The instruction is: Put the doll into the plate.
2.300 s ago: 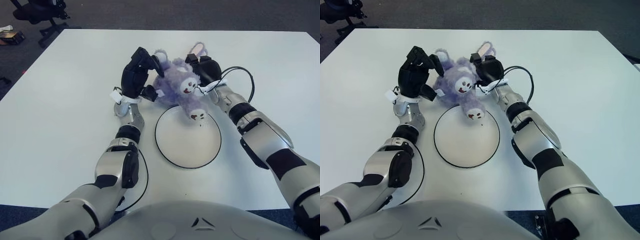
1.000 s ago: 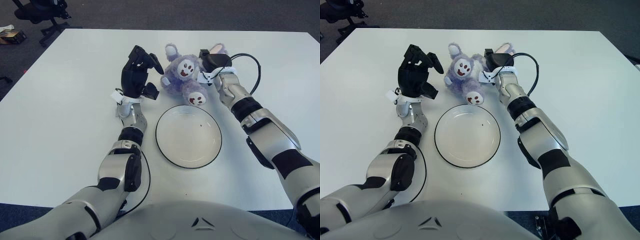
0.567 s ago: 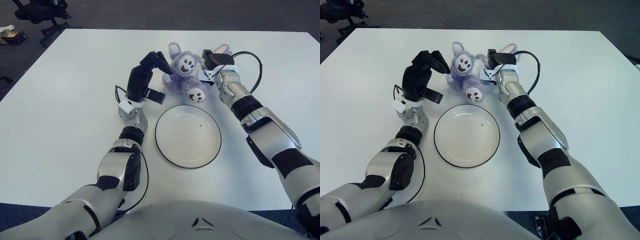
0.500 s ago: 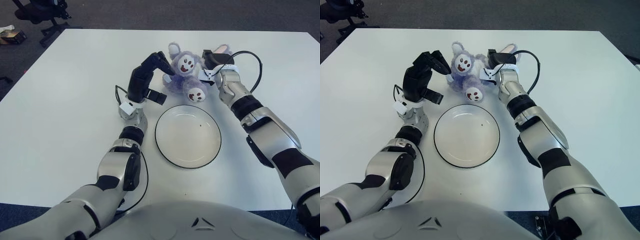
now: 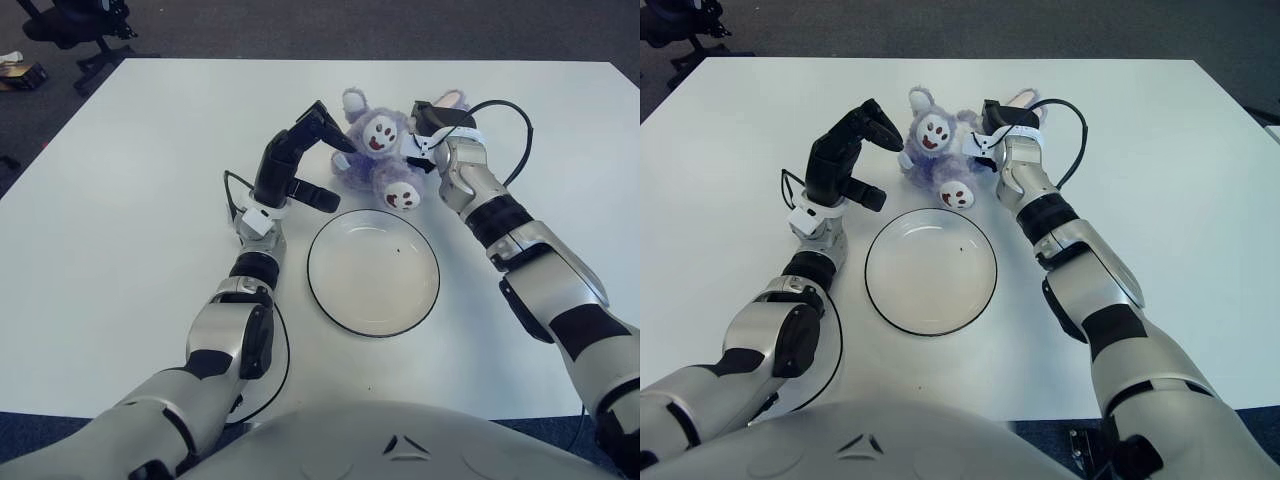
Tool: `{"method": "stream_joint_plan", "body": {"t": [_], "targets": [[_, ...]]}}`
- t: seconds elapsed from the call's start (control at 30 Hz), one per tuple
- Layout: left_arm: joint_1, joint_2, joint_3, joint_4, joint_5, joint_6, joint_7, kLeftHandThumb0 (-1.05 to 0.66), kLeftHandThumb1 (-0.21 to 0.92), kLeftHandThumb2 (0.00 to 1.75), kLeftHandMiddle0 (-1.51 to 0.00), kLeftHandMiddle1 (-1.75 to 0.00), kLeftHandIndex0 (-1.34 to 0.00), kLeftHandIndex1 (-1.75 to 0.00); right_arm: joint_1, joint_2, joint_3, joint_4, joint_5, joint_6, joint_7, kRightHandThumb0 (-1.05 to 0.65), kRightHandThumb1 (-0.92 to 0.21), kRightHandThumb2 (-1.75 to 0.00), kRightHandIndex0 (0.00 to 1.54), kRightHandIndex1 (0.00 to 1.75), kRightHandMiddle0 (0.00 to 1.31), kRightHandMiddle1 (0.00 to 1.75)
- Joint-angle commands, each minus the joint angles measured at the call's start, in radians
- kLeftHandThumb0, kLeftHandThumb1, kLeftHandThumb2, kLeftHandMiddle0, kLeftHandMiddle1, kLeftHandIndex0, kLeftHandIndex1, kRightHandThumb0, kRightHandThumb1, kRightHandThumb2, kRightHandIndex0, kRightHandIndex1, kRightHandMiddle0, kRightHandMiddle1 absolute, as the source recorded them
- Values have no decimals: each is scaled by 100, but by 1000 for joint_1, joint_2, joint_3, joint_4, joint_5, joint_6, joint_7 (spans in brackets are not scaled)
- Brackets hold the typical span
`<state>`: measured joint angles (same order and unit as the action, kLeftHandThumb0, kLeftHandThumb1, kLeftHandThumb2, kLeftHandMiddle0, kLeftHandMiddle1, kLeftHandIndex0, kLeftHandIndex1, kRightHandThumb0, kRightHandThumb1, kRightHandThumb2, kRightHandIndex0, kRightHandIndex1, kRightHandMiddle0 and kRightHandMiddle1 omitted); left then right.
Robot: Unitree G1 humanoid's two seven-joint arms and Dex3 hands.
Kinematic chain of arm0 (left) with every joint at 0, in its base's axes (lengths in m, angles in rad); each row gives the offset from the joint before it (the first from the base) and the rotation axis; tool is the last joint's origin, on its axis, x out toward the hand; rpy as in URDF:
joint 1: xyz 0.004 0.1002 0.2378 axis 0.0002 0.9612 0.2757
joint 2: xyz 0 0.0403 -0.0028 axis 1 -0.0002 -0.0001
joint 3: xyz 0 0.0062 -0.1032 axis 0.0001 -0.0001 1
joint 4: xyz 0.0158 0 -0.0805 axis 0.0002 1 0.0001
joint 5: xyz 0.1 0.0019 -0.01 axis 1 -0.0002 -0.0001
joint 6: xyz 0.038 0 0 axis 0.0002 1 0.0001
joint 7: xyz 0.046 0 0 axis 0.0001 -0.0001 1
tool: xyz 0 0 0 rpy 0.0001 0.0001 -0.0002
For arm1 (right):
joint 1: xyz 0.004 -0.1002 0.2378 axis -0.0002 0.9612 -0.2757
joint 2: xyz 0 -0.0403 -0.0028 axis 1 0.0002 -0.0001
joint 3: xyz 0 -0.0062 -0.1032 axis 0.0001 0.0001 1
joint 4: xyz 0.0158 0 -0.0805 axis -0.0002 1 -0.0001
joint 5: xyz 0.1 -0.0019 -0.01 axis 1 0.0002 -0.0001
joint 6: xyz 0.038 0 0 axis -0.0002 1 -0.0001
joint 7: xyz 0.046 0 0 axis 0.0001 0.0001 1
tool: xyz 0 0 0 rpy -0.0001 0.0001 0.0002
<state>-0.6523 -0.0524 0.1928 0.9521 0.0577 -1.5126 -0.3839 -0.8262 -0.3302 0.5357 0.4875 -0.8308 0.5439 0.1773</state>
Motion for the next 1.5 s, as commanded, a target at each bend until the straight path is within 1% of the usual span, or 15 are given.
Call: {"method": "stream_joint_plan", "body": {"t": [0.0, 0.07, 0.1, 0.17, 0.23, 0.27, 0.37, 0.47, 0.6, 0.67, 0.73, 0.8, 0.93, 1.07, 1.47], "targets": [[44, 14, -1, 37, 33, 10, 53, 0, 78, 46, -49, -148, -53, -127, 74, -21, -13, -95, -13, 37, 27, -35, -86, -29, 78, 175, 57, 142], [43, 12, -6, 42, 37, 16, 72, 0, 78, 46, -49, -148, -53, -126, 90, -23, -19, -148, -23, 63, 42, -52, -90, -31, 66, 175, 55, 97], [42, 11, -10, 44, 36, 20, 81, 0, 78, 46, -49, -148, -53, -126, 97, -24, -22, -185, -31, 84, 60, -54, -90, -32, 64, 175, 55, 88], [41, 11, -18, 46, 39, 24, 97, 0, 78, 46, -49, -148, -53, -126, 105, -27, -24, -226, -42, 109, 84, -61, -91, -34, 61, 165, 53, 59], [40, 12, -25, 49, 41, 27, 113, 0, 78, 46, -49, -148, -53, -126, 110, -32, -28, -265, -51, 133, 111, -63, -92, -35, 60, 161, 53, 48], [39, 11, -28, 50, 41, 28, 120, 0, 78, 46, -48, -150, -53, -126, 112, -34, -30, -287, -55, 146, 127, -63, -92, -35, 63, 150, 51, 40], [37, 13, -38, 55, 45, 31, 140, 0, 78, 48, -46, -153, -52, -126, 118, -39, -37, -328, -65, 169, 159, -63, -92, -35, 67, 134, 50, 29], [35, 15, -46, 59, 51, 32, 158, 0, 77, 50, -44, -155, -51, -127, 124, -47, -56, -377, -60, 183, 185, -63, -92, -35, 68, 128, 50, 26], [31, 18, -55, 68, 60, 36, 181, 0, 77, 50, -43, -156, -51, -128, 138, -59, -119, -457, -12, 181, 216, -63, -92, -36, 67, 122, 52, 25], [30, 20, -59, 71, 64, 37, 191, 0, 77, 50, -43, -157, -51, -128, 142, -61, -139, -476, 2, 178, 229, -65, -92, -38, 66, 82, 49, 21], [28, 22, -63, 74, 67, 37, 200, 0, 77, 50, -43, -157, -51, -128, 147, -58, -157, -491, 16, 179, 236, -66, -92, -39, 68, 65, 49, 19], [26, 24, -69, 83, 67, 39, 207, 0, 77, 51, -42, -157, -51, -128, 154, -46, -193, -515, 49, 184, 242, -70, -92, -45, 59, 31, 41, 11], [21, 28, -79, 95, 69, 40, 218, 0, 77, 51, -42, -157, -51, -128, 162, -27, -228, -531, 73, 187, 215, -74, -92, -50, 47, 9, 32, 4], [17, 31, -86, 104, 73, 39, 230, 0, 78, 51, -42, -157, -51, -128, 171, -20, -242, -535, 82, 172, 186, -75, -92, -52, 42, 2, 30, 2], [7, 34, -102, 127, 90, 44, 263, 0, 78, 50, -40, -158, -52, -128, 238, 25, -332, -601, 136, 86, 27, -73, -92, -53, 47, 2, 30, 2]]}}
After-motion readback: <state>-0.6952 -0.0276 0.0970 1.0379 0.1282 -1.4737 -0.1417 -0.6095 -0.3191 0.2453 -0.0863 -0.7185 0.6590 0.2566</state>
